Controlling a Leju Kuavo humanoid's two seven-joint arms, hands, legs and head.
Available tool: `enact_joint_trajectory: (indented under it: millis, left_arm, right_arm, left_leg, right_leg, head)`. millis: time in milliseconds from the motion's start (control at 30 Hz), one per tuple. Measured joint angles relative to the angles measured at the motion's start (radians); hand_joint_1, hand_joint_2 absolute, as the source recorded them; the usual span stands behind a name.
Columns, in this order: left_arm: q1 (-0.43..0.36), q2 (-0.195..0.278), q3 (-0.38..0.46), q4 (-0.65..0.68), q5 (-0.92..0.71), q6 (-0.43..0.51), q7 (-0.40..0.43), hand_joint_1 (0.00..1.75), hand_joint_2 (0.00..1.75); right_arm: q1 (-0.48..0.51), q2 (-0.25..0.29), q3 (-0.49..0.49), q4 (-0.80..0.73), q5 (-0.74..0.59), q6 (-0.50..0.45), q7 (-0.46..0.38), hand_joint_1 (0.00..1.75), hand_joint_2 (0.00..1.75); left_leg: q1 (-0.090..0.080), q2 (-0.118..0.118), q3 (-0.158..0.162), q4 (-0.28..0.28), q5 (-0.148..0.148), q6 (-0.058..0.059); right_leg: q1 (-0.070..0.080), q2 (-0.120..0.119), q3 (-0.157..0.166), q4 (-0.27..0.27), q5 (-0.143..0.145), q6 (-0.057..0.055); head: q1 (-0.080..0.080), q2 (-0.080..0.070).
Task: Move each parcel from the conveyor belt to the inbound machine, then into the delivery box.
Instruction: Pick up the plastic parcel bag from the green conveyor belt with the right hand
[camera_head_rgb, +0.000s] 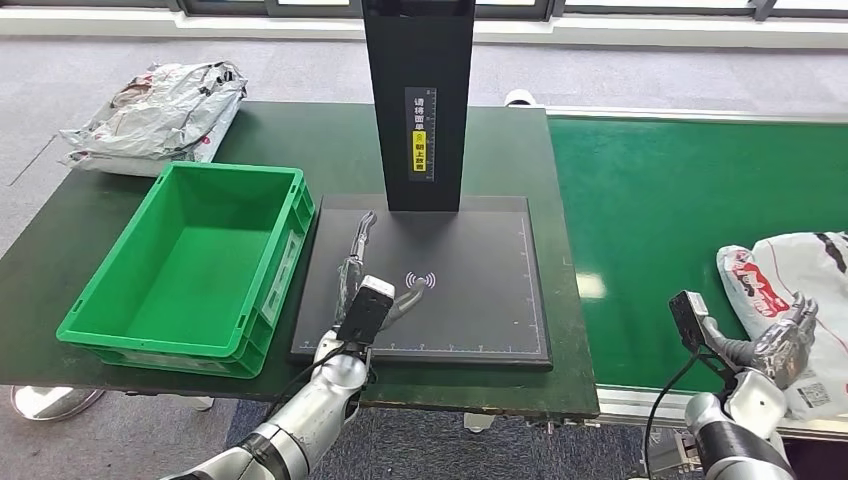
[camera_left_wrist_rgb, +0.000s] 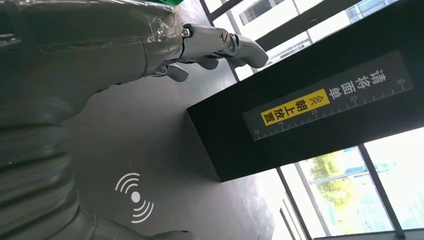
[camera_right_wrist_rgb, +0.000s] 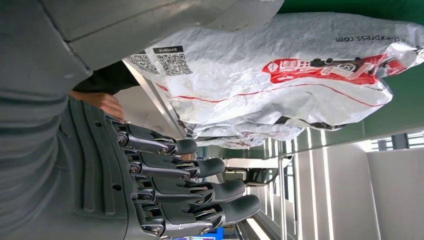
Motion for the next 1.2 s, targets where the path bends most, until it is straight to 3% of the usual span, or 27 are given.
enact_joint_trajectory:
  millis: [233, 1200]
  left_arm:
    - [0.012, 0.001, 0.003, -0.023, 0.020, -0.008, 0.000, 0.00, 1.75]
    - [0.026, 0.002, 0.053, -0.045, 0.034, -0.033, 0.000, 0.00, 1.75]
  right_arm:
    - [0.010, -0.014, -0.034, 0.002, -0.005, 0.000, -0.015, 0.00, 1.75]
    - [0.017, -0.023, -0.039, 0.052, 0.037, 0.015, 0.053, 0.00, 1.75]
  left_leg:
    - [0.000, 0.000, 0.000, 0.000, 0.000, 0.000]
    - [0.000, 0.000, 0.000, 0.000, 0.000, 0.000]
  right_leg:
    - [0.000, 0.000, 0.000, 0.000, 0.000, 0.000]
    - [0.000, 0.000, 0.000, 0.000, 0.000, 0.000]
  head:
    - [0.000, 0.000]
    - [0.000, 0.000]
